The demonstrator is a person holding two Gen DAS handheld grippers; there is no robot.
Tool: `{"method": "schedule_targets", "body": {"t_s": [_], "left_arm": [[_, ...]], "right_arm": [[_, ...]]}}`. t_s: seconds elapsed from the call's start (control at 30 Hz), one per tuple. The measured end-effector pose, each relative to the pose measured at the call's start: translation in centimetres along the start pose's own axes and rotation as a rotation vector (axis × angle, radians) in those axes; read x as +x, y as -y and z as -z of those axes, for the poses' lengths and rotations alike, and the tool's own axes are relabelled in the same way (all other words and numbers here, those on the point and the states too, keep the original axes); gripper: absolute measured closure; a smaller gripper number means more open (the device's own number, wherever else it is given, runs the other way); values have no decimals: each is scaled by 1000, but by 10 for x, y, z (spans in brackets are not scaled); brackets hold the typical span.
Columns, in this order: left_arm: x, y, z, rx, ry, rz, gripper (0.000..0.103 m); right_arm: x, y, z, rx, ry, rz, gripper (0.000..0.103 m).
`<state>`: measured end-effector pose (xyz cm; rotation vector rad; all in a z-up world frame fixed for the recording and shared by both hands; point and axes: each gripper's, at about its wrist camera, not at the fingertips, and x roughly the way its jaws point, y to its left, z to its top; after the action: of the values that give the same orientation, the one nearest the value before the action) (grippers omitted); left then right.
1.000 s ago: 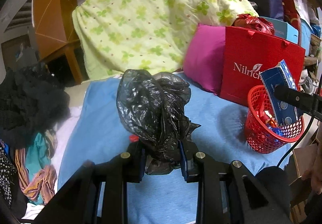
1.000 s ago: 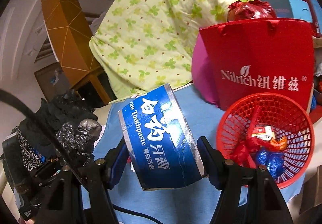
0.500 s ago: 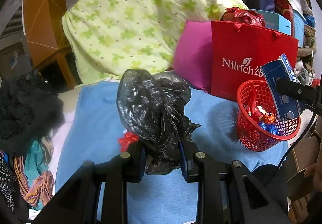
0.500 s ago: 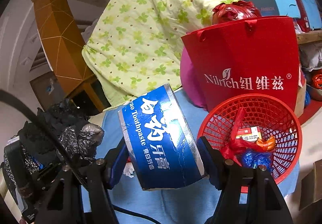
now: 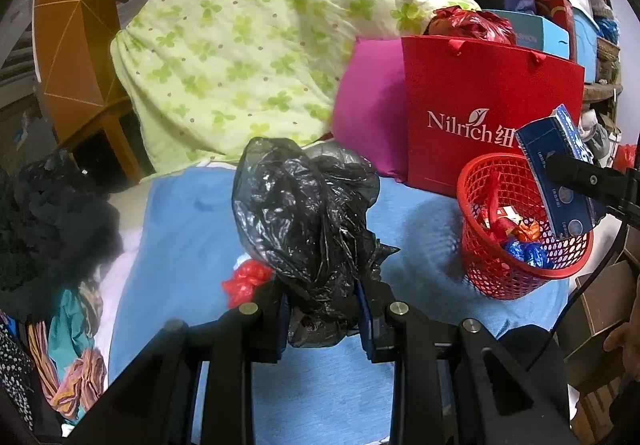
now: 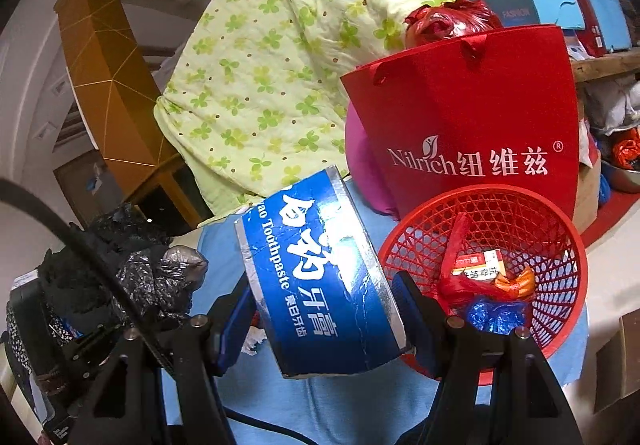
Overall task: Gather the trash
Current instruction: 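Carry the toothpaste box and black bag over the red mesh basket with both tools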
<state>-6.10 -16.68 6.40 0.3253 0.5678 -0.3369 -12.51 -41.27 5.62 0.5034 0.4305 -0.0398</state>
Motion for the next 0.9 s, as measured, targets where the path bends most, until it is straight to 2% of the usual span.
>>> {"method": "schedule_targets", "body": {"t_s": [0.7, 0.9], "left_arm": [[9, 38, -13, 72, -5, 37, 73], [11, 51, -18, 90, 0, 69, 73]], "right_arm": [[-13, 36, -4, 70, 20, 40, 33], [-16, 53, -4, 104, 31, 59, 32]]}}
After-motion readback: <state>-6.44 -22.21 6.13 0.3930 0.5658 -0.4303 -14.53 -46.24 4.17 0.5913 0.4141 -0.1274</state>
